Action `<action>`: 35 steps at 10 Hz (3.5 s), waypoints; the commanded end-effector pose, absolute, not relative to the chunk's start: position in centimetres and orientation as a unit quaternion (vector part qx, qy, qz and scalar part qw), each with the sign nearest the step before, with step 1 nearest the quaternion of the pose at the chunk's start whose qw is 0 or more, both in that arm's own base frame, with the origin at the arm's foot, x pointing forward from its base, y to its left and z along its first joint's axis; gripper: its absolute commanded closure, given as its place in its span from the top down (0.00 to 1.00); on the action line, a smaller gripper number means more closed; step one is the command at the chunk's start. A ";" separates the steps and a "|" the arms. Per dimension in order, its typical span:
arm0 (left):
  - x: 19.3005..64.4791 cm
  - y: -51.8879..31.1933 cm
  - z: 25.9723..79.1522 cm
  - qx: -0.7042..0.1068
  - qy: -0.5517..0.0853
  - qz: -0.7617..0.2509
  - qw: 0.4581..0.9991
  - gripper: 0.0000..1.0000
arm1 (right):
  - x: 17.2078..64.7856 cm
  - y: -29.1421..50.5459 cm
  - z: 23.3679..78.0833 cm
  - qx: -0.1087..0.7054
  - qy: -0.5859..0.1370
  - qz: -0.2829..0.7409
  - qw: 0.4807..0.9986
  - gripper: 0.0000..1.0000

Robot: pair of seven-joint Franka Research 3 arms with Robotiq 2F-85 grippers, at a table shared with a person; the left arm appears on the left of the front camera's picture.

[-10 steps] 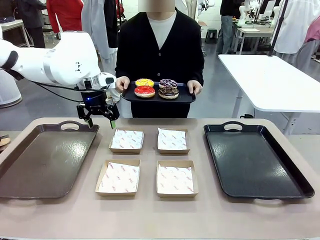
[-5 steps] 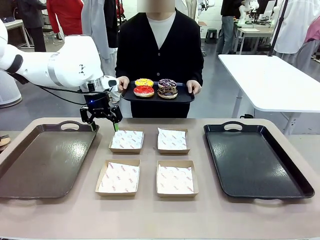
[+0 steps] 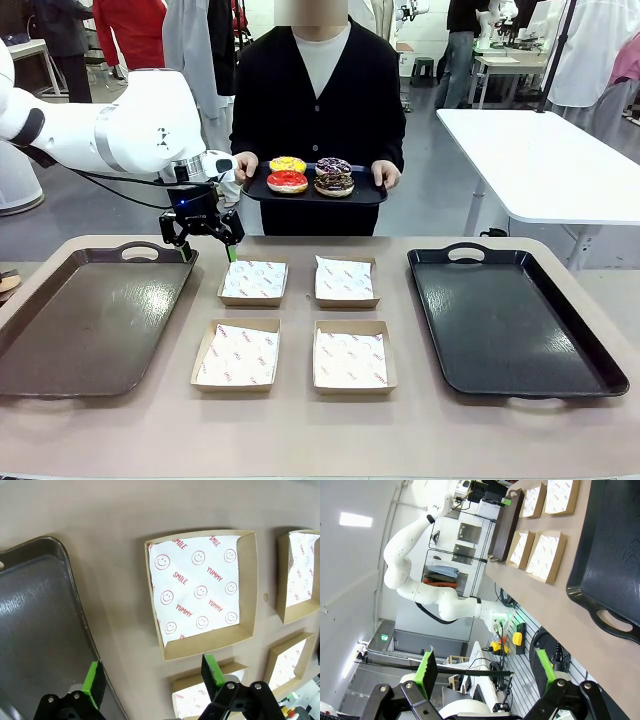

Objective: Individually package the donuts and arrange them on the tray.
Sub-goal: Pick up one Paper togo box.

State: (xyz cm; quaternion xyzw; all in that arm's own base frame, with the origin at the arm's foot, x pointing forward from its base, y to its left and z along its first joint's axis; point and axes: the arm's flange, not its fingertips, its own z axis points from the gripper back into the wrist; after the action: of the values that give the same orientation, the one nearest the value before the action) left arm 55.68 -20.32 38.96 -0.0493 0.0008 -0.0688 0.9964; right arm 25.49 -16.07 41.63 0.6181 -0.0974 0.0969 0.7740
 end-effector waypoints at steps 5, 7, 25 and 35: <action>56.6 -21.5 37.9 -0.037 -0.009 -0.081 0.996 1.00 | 25.4 -16.1 41.7 0.622 -0.102 0.097 0.771 1.00; 57.8 -23.0 36.2 -0.006 -0.022 -0.056 0.998 1.00 | 25.4 -16.1 41.7 0.622 -0.102 0.097 0.771 1.00; 59.8 -23.5 33.3 -0.003 -0.015 -0.028 0.999 0.00 | 25.4 -16.1 41.7 0.622 -0.102 0.097 0.771 1.00; 57.1 -21.2 47.9 -0.012 0.010 -0.035 0.999 0.00 | 25.4 -16.1 41.7 0.622 -0.102 0.097 0.771 1.00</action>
State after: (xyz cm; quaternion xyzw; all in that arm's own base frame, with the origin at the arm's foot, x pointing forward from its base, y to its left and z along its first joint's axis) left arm 56.43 -21.46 47.75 -0.0178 -0.0012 -0.0315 0.9993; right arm 25.50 -16.06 41.62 0.6181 -0.0970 0.0970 0.7740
